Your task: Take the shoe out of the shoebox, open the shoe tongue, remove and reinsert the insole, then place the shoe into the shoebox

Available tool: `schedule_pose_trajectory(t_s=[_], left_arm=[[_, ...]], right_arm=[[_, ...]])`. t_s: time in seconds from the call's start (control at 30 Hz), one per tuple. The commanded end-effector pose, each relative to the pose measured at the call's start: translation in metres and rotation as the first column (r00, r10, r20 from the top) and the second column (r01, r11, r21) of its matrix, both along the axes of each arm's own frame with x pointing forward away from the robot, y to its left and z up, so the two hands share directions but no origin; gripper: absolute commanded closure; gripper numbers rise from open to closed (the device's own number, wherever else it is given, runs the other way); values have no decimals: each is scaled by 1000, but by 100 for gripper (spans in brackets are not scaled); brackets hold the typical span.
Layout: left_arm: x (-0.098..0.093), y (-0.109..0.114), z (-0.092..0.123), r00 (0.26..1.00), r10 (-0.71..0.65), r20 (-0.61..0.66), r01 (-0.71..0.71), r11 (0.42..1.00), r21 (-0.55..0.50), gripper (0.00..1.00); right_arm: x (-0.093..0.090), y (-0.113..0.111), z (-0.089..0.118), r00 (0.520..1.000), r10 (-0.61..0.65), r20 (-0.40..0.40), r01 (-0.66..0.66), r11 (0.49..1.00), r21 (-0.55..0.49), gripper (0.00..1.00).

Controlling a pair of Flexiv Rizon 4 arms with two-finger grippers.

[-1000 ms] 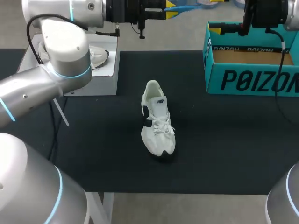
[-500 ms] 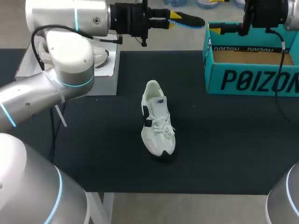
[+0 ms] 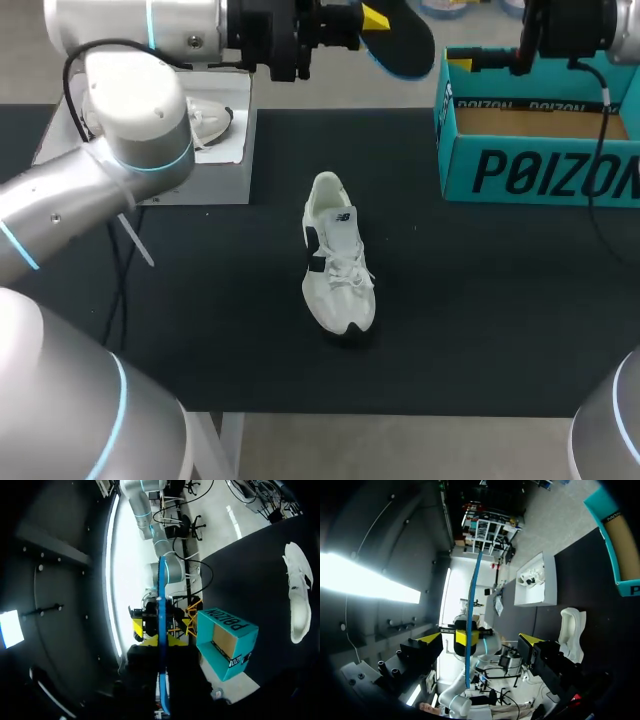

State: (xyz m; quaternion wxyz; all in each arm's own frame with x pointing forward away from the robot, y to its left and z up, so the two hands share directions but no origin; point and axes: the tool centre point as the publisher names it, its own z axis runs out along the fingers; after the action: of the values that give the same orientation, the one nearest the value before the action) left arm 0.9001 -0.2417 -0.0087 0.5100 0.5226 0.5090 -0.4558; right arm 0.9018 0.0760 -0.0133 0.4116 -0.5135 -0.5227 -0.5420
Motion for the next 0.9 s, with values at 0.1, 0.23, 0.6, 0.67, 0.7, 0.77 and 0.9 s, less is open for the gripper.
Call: schedule_pose_trajectory(t_s=[0.1,0.23,0.6,0.67,0.7,0.77,0.9], left_arm=[[12,-3,-11,998,-64,-17,63,996,-68,100],[14,-8,-12,997,-76,-14,75,995,-62,100],[24,-16,-9,994,-113,-5,112,992,-52,100],[24,-18,-8,992,-125,-9,124,991,-47,100],[23,-19,-8,992,-128,-8,128,991,-44,100],[20,-21,-8,990,-138,-5,138,990,-39,100],[19,-23,-10,991,-132,0,132,990,-41,100]], right_arm=[[1,6,5,999,24,28,-24,1000,-1,0],[-3,15,6,997,60,43,-58,997,-41,0],[-7,28,4,994,99,42,-97,993,-63,5],[-7,29,4,994,104,44,-101,993,-69,13],[-7,29,4,994,104,44,-101,992,-70,20],[-5,29,3,994,103,43,-100,992,-73,40],[-4,29,2,995,99,34,-96,992,-81,57]])
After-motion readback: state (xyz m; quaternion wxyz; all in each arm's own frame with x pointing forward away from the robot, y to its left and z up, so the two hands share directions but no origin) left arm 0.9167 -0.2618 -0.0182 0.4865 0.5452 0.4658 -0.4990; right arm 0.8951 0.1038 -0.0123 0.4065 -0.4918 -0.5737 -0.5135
